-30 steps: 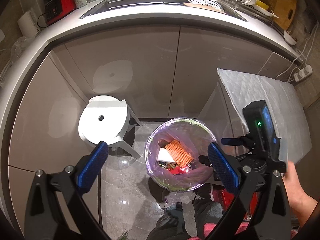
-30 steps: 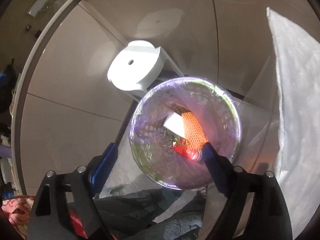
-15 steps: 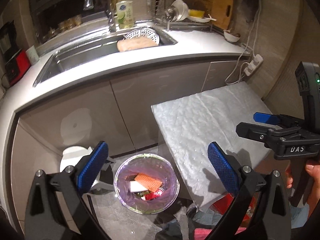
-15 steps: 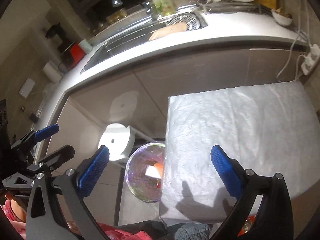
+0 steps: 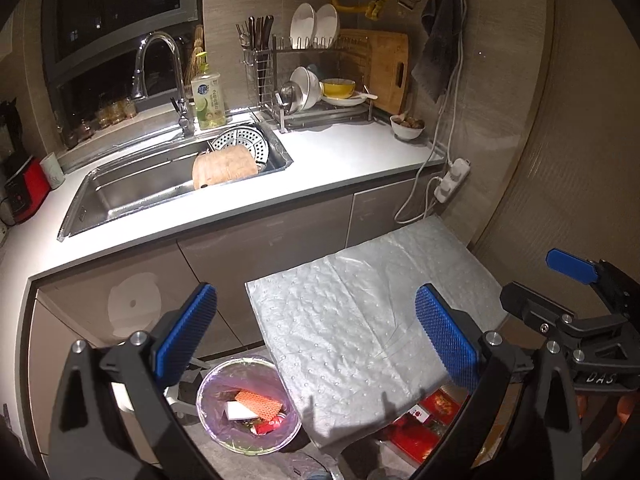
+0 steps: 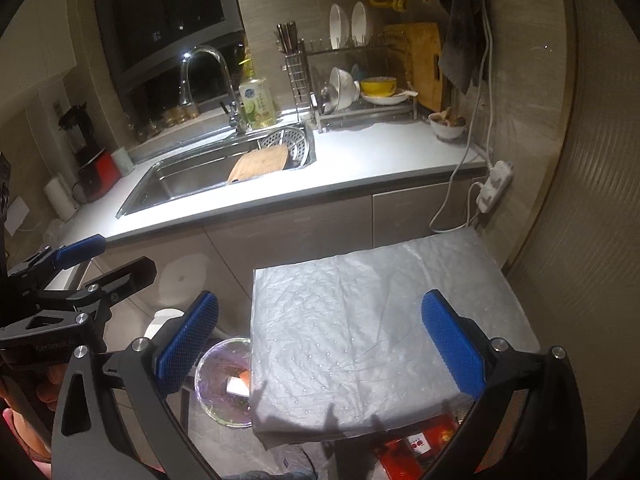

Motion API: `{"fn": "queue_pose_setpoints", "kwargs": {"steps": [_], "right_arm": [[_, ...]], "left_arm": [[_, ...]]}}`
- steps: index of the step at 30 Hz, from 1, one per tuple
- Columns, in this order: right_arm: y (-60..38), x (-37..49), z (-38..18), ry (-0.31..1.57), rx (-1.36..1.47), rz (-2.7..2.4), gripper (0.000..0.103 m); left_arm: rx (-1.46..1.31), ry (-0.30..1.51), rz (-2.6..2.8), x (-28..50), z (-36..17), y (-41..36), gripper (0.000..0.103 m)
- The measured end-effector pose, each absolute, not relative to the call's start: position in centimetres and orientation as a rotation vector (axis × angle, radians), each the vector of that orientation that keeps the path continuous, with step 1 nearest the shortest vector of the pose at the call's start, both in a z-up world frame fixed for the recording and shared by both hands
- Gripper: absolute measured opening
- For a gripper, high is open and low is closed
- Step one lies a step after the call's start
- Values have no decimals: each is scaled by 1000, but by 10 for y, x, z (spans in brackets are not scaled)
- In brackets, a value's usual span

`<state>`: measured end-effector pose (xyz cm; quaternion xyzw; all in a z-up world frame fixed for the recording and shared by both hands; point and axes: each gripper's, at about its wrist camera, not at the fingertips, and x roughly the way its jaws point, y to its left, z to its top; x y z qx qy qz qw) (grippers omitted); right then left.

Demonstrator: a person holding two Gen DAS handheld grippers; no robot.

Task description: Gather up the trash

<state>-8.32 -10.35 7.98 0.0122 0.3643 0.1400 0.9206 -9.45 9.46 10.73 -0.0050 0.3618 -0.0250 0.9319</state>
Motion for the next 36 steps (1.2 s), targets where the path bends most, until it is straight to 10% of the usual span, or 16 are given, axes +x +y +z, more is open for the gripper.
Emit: {"fn": "queue_pose_setpoints", "kwargs": {"steps": [36], "right_arm": [[-220, -231, 137, 584, -11, 351, 101]], "left_arm": [[-30, 617, 123, -243, 147, -36, 95]]}}
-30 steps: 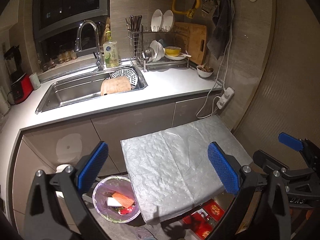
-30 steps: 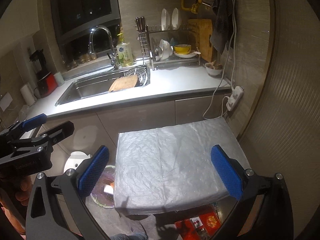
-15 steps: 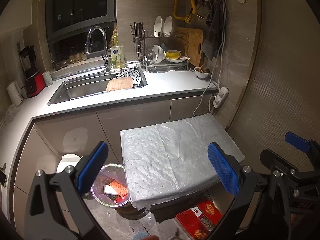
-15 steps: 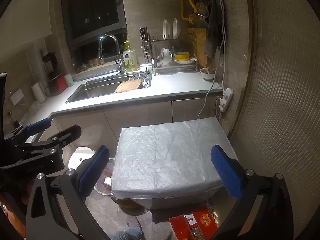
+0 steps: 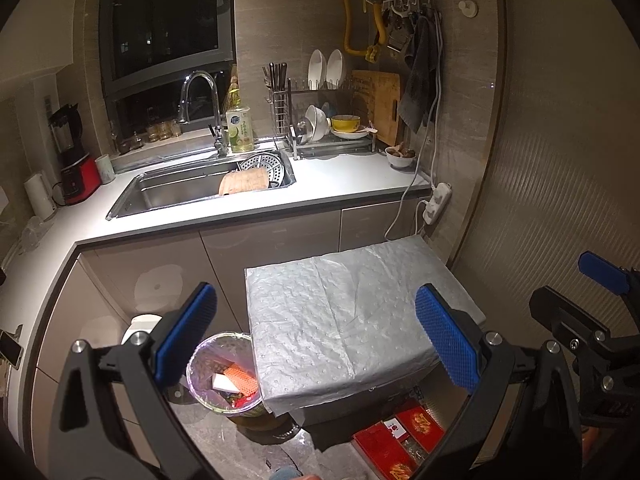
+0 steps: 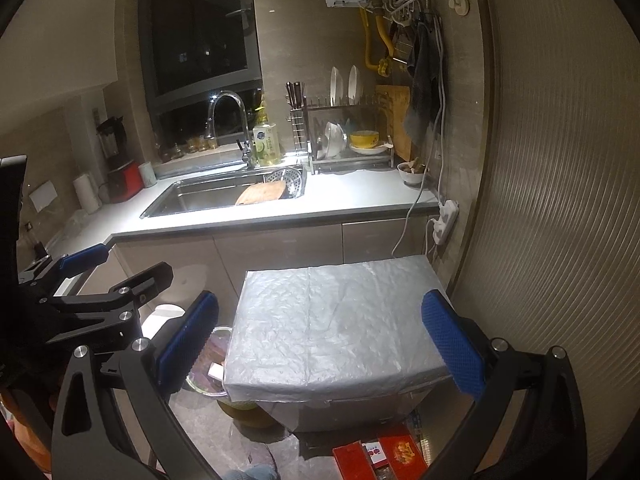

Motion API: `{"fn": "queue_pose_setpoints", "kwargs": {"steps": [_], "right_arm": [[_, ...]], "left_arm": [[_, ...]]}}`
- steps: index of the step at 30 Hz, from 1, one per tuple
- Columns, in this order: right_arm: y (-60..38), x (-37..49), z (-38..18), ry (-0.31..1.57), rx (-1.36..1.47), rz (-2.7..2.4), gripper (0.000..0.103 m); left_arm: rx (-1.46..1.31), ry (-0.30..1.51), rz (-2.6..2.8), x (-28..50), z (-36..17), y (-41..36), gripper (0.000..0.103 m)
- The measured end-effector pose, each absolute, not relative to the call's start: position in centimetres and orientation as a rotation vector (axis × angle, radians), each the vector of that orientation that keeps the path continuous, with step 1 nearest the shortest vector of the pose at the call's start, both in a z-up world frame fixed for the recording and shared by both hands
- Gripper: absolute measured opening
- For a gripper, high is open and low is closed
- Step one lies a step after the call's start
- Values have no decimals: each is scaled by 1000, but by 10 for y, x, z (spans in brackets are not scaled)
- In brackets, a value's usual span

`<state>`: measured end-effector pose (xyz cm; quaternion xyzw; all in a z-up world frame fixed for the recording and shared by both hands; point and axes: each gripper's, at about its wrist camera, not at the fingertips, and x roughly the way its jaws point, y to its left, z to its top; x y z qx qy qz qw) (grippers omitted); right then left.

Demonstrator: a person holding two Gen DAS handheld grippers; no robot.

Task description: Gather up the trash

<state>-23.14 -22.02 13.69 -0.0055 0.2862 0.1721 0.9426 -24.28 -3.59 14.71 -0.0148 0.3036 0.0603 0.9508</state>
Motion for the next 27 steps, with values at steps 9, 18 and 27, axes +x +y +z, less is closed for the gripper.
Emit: {"fn": "queue_pose_setpoints", "kwargs": {"steps": [9, 18, 27], "right_arm": [[-218, -233, 139, 578, -10, 365, 101], [-213, -228, 140, 581, -24, 376, 101], [-213, -226, 139, 581, -28, 384, 101]], "left_arm": [[-30, 615, 129, -248, 149, -37, 95], [-32, 613, 131, -251, 151, -38, 95], [-28, 605, 136, -253, 152, -40, 95]]}}
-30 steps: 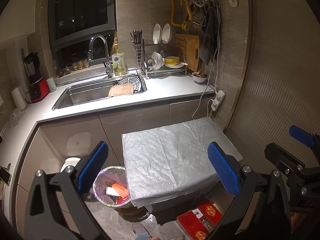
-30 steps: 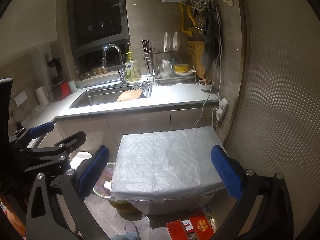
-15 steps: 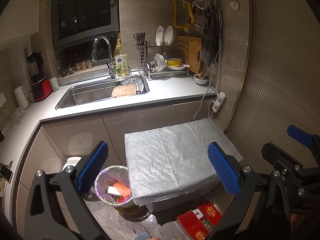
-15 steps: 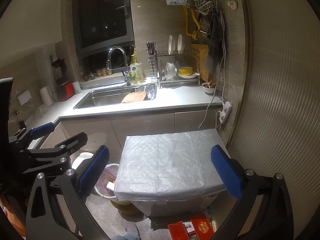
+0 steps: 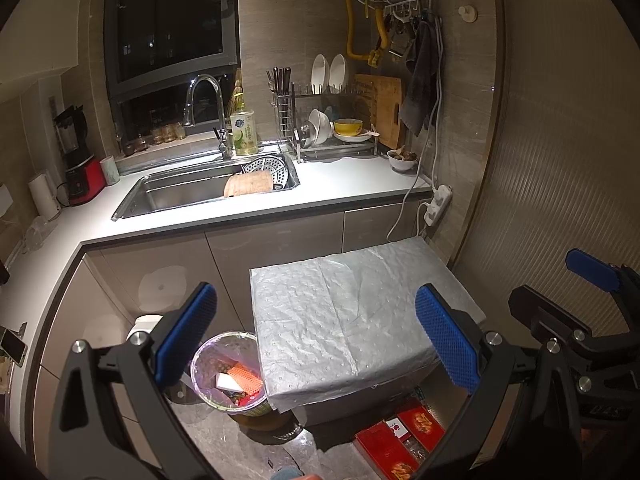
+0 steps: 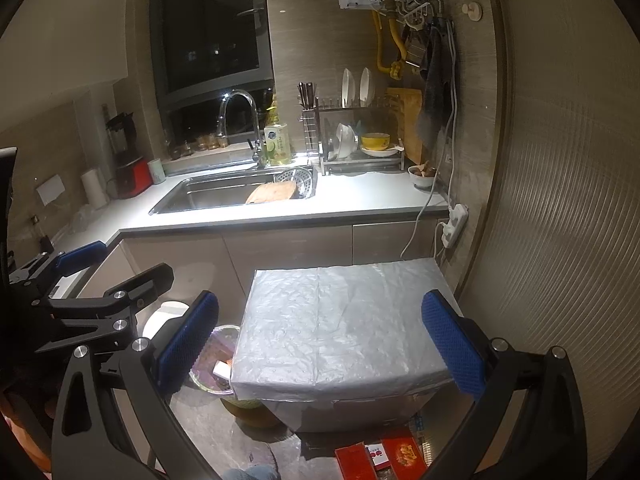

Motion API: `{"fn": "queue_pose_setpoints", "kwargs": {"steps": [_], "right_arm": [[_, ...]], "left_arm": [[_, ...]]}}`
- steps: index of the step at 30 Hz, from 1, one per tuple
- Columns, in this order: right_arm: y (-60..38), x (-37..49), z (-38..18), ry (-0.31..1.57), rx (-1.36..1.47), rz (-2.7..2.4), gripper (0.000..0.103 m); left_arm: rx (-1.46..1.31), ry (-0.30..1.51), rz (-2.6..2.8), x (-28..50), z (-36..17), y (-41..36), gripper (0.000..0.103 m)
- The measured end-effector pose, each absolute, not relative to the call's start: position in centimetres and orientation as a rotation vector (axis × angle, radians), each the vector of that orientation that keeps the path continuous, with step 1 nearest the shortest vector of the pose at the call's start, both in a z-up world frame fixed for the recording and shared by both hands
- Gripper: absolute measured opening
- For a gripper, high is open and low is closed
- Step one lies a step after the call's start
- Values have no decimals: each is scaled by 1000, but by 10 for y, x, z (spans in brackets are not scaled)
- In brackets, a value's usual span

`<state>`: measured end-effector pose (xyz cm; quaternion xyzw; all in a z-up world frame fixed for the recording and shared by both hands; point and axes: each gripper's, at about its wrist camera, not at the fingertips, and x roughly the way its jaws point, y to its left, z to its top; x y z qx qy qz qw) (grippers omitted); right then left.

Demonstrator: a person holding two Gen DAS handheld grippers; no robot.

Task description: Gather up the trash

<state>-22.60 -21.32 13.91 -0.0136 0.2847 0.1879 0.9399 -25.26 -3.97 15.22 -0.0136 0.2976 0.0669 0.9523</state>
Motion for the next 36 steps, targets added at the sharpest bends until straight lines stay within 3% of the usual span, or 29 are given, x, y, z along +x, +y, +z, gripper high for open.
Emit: {"fn": "queue_pose_setpoints", "kwargs": {"steps": [36], "right_arm": [[-217, -223, 137, 586, -26, 394, 101]], "left_arm": [[-26, 594, 149, -254, 155, -46, 95]]}}
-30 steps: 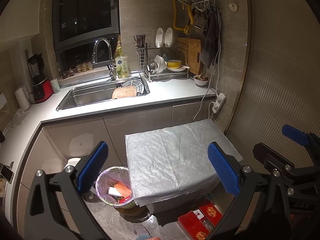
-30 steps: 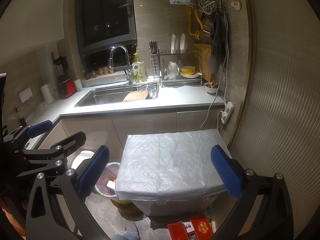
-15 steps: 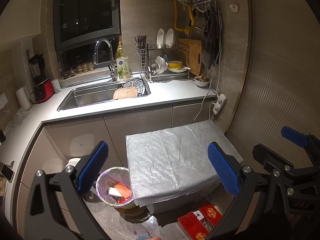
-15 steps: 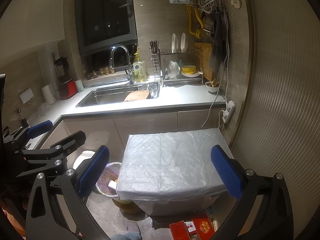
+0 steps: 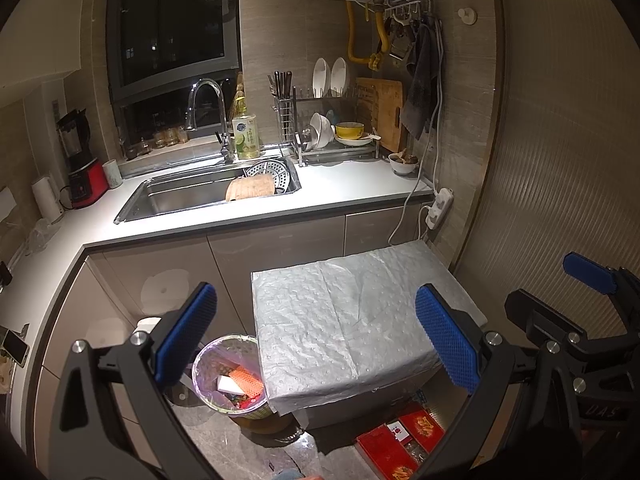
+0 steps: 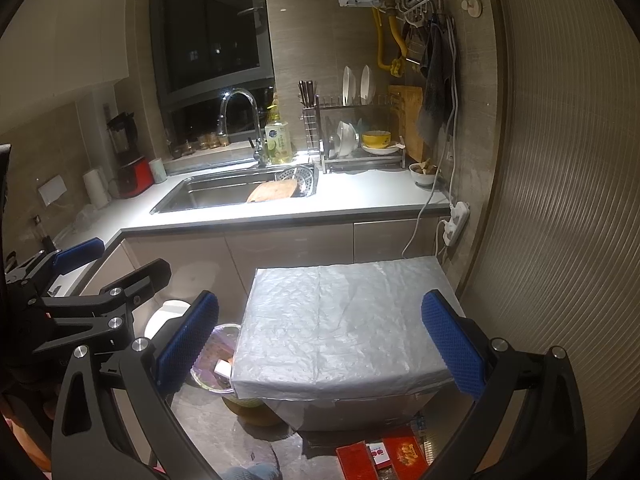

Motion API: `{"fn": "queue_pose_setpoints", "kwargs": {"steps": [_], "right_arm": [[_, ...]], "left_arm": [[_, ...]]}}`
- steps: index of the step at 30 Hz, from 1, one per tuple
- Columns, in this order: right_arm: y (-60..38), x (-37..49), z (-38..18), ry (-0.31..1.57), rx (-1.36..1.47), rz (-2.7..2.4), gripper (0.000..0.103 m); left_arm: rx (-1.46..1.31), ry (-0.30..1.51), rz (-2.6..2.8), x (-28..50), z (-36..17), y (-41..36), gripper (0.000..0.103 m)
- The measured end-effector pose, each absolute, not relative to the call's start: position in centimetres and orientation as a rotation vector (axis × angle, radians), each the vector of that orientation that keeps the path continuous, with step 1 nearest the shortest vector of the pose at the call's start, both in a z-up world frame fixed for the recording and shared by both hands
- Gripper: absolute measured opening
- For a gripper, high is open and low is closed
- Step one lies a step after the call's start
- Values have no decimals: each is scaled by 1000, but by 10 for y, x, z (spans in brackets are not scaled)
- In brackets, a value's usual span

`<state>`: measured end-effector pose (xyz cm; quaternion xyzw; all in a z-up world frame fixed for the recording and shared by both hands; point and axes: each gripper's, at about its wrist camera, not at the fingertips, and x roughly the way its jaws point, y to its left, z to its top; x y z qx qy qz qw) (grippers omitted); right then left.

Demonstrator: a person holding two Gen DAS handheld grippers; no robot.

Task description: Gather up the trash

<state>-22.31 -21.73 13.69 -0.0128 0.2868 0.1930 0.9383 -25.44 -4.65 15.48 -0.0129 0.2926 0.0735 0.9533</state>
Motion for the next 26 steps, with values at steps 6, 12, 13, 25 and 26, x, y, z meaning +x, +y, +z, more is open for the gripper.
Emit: {"fn": "queue_pose_setpoints", "kwargs": {"steps": [6, 12, 13, 25, 26], "right_arm": [[-218, -223, 136, 585, -26, 393, 101], [-219, -222, 137, 585, -27, 393, 101], [-219, -222, 137, 586, -27, 394, 101], [-218, -223, 136, 588, -32, 392, 101], [-219, -223, 136, 589, -31, 392, 101]], "left_arm": [[-18, 584, 156, -255, 155, -47, 95], [-4, 554, 178, -259, 156, -48, 95], [-1, 552, 180, -259, 157, -48, 95], [-24, 567, 155, -258, 156, -41, 95], [-22, 567, 158, -259, 156, -41, 95]]}}
